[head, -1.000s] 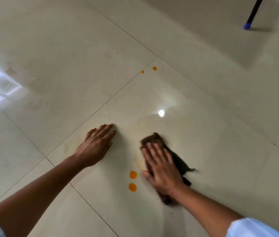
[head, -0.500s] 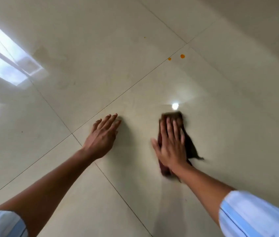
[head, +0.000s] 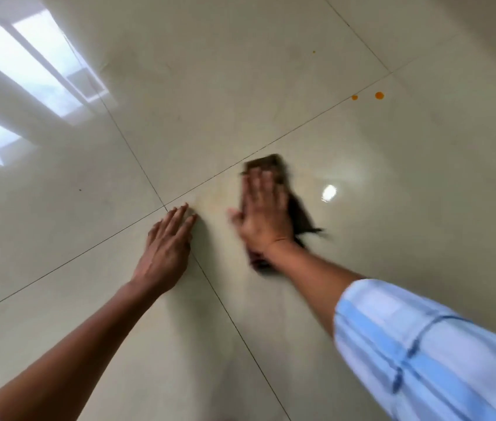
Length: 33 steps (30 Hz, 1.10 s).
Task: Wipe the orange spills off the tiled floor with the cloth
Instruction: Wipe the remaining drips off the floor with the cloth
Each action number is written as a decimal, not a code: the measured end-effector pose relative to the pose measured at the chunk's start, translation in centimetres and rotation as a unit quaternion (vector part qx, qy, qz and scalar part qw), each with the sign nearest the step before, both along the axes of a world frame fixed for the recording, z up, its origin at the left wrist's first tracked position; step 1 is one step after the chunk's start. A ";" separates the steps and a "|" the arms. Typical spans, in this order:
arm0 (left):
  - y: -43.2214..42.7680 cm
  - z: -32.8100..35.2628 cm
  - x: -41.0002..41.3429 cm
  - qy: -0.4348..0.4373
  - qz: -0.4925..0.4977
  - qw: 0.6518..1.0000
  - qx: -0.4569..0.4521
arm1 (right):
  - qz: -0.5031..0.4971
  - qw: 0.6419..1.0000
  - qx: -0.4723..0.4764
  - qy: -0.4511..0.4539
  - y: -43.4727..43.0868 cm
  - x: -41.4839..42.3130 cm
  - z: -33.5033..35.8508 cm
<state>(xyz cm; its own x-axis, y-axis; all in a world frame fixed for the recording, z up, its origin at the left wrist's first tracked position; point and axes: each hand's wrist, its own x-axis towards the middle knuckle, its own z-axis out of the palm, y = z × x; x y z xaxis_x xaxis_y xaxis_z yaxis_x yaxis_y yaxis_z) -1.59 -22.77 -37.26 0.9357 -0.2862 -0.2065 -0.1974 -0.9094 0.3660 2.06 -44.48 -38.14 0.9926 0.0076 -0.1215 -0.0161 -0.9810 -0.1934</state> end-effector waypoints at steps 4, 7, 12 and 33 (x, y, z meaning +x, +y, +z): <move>3.2 0.3 0.3 0.000 0.089 0.996 0.005 | 0.235 0.971 0.018 0.034 3.8 -10.5 0.0; 3.9 0.7 -0.4 0.010 0.096 0.995 -0.005 | 0.216 0.976 -0.006 -0.007 -4.1 -10.4 0.2; 4.8 -0.4 -0.6 -0.002 0.081 0.997 -0.004 | 0.064 0.998 0.006 -0.006 5.2 4.1 0.2; 9.2 -0.7 -3.0 -0.024 0.092 0.995 0.025 | 0.160 0.987 -0.022 0.012 1.9 -1.3 -0.1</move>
<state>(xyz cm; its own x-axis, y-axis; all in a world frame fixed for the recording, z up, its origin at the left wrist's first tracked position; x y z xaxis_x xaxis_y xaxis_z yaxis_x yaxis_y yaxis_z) -4.56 -13.56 -37.94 0.9801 -0.1007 -0.1708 -0.0426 -0.9483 0.3144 0.80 -42.54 -38.27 0.9367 0.3152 -0.1522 0.2924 -0.9437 -0.1548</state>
